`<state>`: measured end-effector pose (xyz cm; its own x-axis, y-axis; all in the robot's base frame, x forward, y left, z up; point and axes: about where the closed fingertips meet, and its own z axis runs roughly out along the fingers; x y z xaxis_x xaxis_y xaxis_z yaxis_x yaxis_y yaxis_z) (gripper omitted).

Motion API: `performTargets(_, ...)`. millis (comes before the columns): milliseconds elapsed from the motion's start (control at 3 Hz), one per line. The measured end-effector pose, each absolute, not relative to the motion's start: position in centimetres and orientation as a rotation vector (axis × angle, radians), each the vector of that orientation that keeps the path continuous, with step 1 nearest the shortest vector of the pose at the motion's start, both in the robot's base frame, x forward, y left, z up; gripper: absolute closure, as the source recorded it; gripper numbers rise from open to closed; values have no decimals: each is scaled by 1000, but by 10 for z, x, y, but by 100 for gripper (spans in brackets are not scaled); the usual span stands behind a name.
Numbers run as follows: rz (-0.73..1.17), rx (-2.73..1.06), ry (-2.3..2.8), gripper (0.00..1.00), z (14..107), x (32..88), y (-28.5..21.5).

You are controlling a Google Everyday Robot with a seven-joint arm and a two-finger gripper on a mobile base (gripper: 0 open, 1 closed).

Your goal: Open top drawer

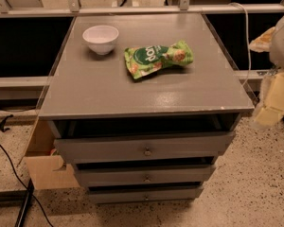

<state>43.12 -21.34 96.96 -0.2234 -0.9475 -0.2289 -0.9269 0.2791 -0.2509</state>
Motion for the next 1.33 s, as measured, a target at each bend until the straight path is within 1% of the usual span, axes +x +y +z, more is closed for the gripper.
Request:
performTargets(333, -58, -1681, 2199, 0, 955, 422, -210)
performTargets(1333, 67, -1636, 2179, 0, 853, 396, -200)
